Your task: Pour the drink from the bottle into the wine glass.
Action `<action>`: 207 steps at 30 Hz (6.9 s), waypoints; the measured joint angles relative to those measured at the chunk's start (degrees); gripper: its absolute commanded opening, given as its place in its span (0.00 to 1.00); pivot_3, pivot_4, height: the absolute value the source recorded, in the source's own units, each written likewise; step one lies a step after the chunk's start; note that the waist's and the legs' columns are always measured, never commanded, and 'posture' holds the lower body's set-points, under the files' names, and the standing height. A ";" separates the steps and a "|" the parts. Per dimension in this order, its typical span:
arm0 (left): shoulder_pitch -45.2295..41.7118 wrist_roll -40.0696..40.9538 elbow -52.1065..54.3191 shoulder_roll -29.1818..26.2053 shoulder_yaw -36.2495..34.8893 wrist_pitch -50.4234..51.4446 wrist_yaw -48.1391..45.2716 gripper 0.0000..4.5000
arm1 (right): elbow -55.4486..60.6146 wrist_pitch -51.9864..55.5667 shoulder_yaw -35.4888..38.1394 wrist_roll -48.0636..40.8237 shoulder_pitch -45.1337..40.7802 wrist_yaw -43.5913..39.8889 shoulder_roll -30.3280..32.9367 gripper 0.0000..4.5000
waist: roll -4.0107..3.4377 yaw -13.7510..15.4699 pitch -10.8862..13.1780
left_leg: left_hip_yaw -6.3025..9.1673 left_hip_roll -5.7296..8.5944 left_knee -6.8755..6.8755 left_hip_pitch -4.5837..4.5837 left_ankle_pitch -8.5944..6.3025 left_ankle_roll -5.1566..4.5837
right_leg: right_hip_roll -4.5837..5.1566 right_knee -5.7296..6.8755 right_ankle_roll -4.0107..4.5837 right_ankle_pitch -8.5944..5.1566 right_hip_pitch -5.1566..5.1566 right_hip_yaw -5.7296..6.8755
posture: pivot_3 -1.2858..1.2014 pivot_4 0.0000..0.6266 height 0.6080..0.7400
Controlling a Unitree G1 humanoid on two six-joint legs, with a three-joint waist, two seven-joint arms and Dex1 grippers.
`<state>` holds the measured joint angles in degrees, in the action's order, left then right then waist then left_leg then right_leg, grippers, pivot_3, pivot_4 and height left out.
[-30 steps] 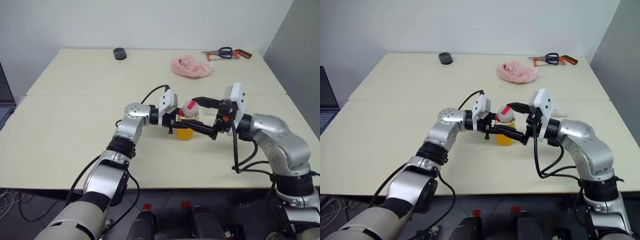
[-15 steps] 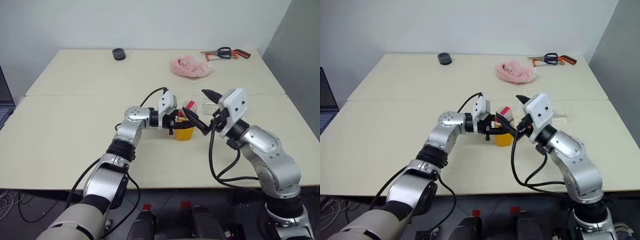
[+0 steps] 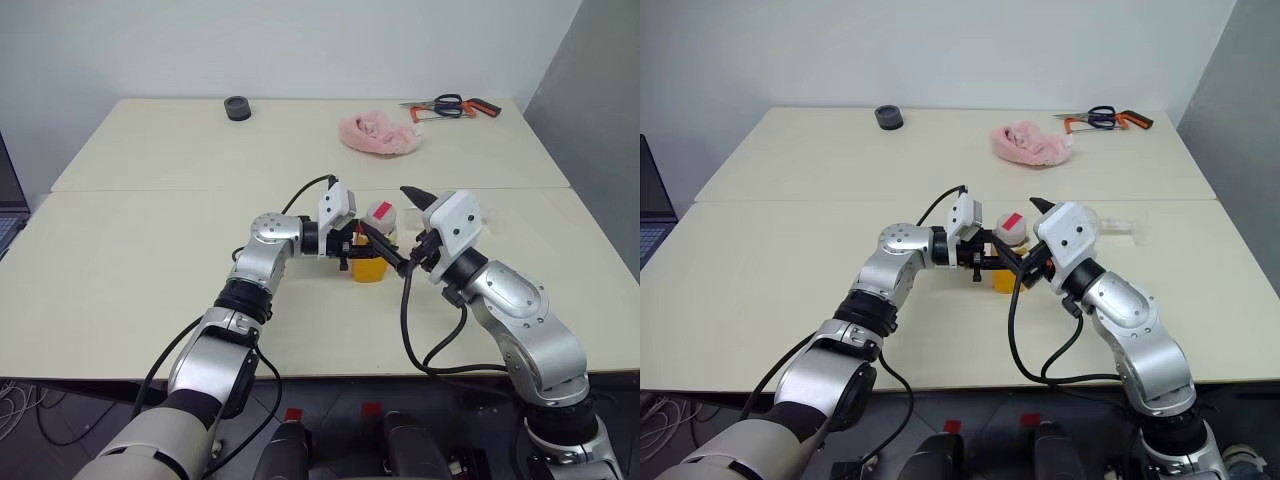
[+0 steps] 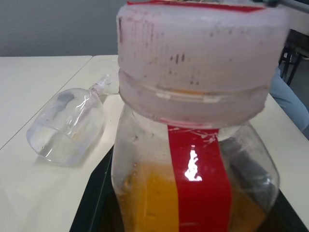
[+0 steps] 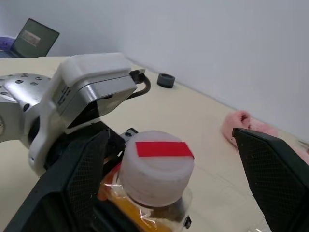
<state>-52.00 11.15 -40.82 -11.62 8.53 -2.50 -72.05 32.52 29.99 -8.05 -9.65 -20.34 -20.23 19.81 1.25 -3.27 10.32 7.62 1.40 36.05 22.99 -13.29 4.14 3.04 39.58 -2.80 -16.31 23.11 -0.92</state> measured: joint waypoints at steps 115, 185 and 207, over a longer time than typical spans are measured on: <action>-0.42 0.07 -0.11 -0.33 -0.50 -0.31 1.16 0.38 | 1.81 1.83 0.06 0.05 0.48 1.59 -0.50 0.96 | 0.00 -0.01 0.00 | 0.00 0.00 0.01 0.00 0.00 0.00 | 0.00 0.00 0.00 0.00 -0.01 0.00 | 0.52 0.24 1.00; -0.40 0.06 -0.08 -0.01 -1.23 -0.33 1.32 0.38 | -1.03 10.32 5.51 -13.60 -3.30 -0.24 -2.20 0.96 | 0.00 -0.04 0.00 | 0.00 0.00 0.01 0.00 0.00 0.00 | 0.00 0.02 0.00 0.00 -0.01 0.00 | 0.52 0.24 1.00; -0.26 0.06 -0.02 -0.05 -1.26 -0.35 1.33 0.38 | -3.11 9.78 4.64 -13.50 -3.34 -1.08 -1.95 0.89 | 0.00 -0.03 0.00 | 0.00 0.00 0.01 0.00 0.00 0.00 | 0.00 0.02 0.00 0.00 -0.01 0.00 | 0.52 0.24 1.00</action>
<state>-52.26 11.21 -40.84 -11.67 7.28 -2.85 -70.71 29.41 39.77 -3.41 -23.15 -23.68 -21.31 17.86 1.25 -3.31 10.32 7.62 1.40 36.06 22.99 -13.29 4.14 3.04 39.60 -2.80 -16.31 23.10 -0.92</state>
